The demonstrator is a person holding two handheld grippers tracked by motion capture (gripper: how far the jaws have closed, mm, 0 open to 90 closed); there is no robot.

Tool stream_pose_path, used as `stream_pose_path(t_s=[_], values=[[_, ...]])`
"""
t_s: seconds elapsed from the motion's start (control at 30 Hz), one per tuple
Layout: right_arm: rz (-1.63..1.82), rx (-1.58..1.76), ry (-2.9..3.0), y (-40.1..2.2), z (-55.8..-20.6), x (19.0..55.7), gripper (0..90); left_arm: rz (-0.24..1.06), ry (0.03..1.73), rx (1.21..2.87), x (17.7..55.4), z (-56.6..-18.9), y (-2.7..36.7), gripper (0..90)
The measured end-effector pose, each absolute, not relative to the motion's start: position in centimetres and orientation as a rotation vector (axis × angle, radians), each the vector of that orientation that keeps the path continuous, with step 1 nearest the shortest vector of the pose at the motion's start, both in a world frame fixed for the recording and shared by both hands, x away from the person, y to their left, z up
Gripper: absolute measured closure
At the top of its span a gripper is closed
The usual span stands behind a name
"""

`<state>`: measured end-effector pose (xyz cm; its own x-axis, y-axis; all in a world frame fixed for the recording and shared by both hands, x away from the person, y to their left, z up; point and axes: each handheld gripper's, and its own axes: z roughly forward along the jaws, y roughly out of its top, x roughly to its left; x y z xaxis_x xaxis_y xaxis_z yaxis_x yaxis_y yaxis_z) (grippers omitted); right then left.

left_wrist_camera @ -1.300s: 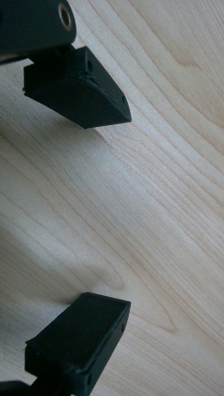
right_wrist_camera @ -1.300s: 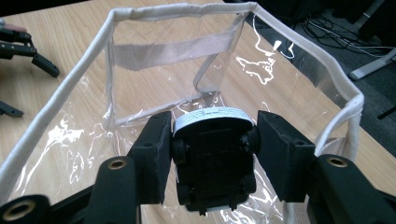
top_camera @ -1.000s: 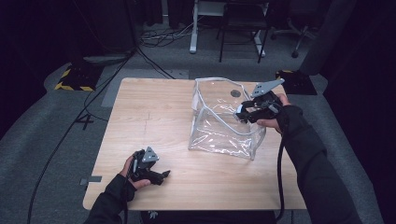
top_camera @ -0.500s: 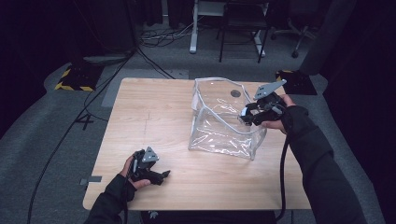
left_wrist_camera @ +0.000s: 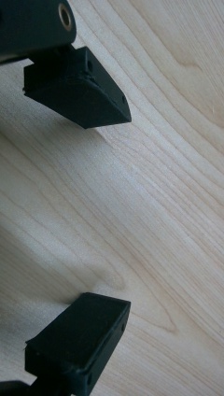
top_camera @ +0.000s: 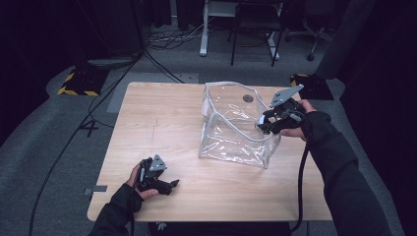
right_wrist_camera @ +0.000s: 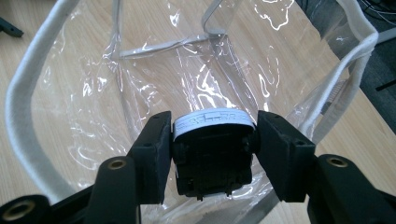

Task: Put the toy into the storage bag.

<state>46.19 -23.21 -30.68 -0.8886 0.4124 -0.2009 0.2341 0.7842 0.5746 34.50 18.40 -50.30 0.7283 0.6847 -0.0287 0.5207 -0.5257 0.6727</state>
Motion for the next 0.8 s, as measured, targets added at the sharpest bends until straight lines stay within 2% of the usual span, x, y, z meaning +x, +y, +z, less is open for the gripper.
stream_pose_path(t_s=[0.8], values=[[0.717,0.491,2.676,-24.4,-29.8,45.6,47.5,0.316,0.908,2.248,34.5,-50.3,18.4,10.7]])
